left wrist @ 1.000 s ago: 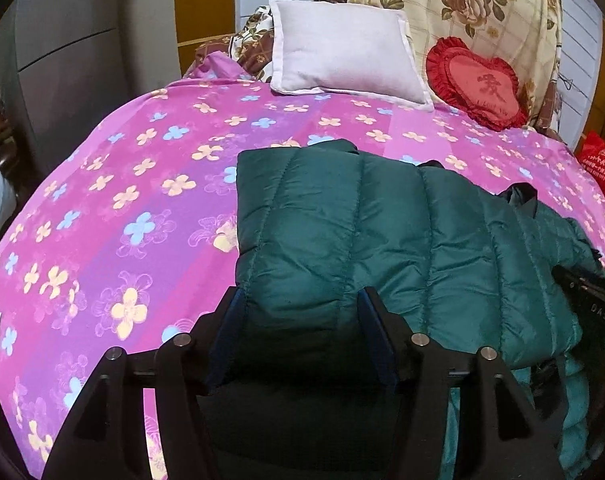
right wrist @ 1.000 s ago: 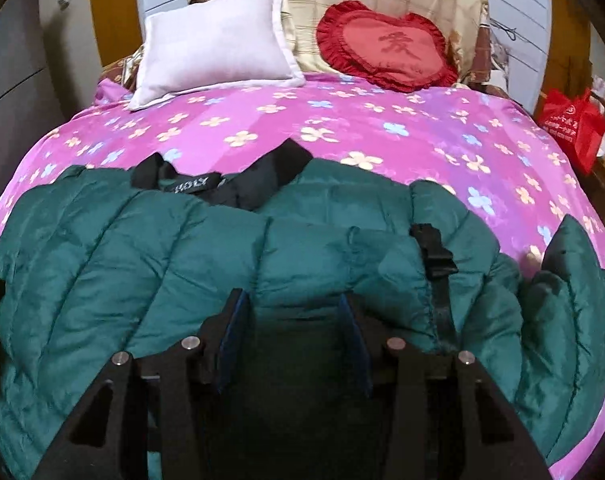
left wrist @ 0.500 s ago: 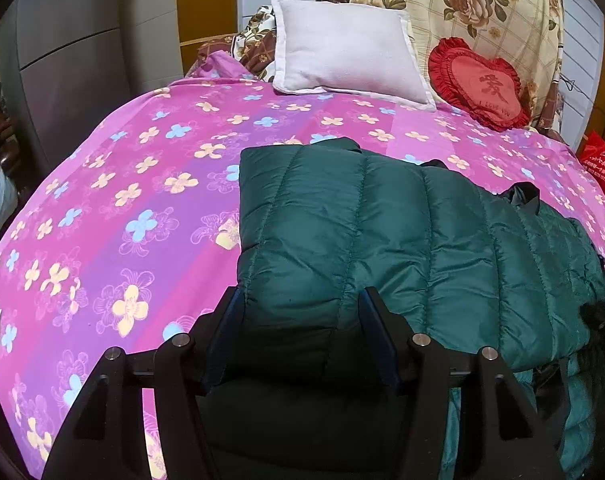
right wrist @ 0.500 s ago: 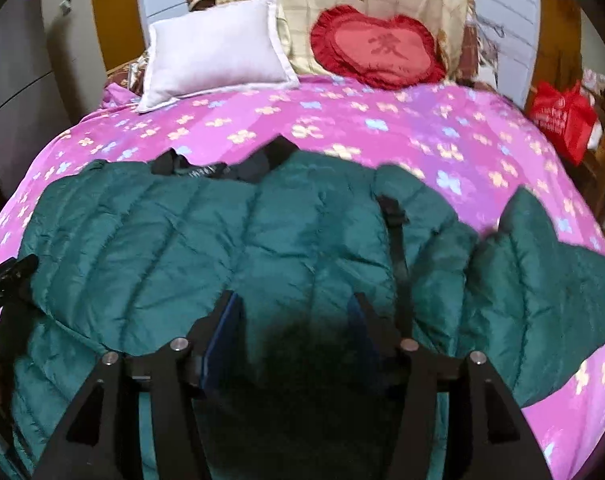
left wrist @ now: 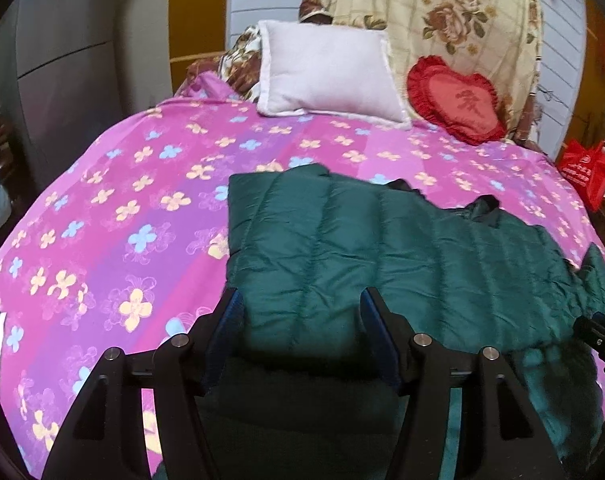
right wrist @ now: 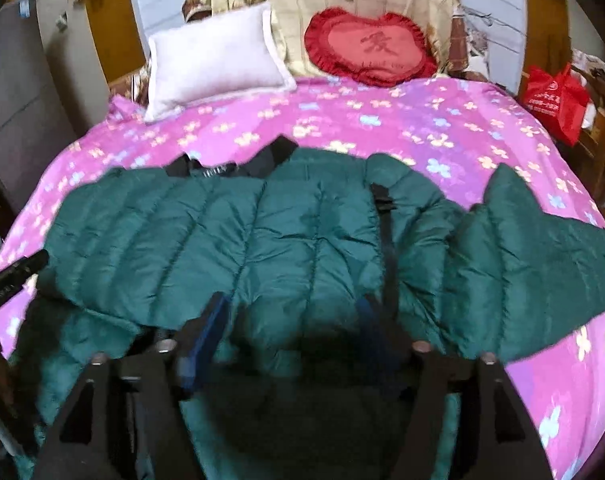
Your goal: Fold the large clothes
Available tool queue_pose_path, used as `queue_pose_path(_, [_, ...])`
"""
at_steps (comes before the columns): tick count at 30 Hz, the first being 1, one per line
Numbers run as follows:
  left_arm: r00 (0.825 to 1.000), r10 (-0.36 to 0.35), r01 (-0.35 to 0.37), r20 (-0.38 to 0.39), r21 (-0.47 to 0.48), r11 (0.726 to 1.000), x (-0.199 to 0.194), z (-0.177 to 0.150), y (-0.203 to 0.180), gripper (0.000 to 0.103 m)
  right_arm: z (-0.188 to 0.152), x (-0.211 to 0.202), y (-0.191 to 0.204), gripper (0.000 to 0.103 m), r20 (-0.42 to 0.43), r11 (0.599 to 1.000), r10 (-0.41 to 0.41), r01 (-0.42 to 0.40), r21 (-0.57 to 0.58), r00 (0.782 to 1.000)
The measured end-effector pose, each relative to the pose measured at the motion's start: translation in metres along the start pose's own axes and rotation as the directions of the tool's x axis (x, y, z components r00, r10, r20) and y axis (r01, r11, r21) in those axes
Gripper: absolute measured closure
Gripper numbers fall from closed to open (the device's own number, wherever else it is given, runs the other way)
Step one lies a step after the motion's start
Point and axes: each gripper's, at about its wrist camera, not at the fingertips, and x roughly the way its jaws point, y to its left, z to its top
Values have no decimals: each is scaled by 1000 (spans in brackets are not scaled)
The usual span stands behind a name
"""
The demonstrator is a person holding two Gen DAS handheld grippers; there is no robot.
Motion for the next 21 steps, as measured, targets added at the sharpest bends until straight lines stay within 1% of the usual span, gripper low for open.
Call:
queue_pose_path(4, [999, -22, 21, 27, 16, 1000, -17, -5, -8, 61, -9, -19, 1, 19, 12, 1000, 18, -18, 14, 1000])
queue_pose_path(8, [998, -57, 57, 30, 7, 998, -28, -9, -13, 61, -18, -33, 5, 19, 19, 1000, 12, -12, 9, 1000])
queue_pose_path(12, [997, -69, 68, 34, 23, 997, -35, -13, -22, 61, -26, -41, 9, 19, 23, 1000, 10, -10, 12, 1000])
queue_pose_path(21, [993, -111, 108, 50, 58, 992, -52, -23, -46, 61, -39, -58, 14, 19, 44, 1000, -27, 27, 2, 999])
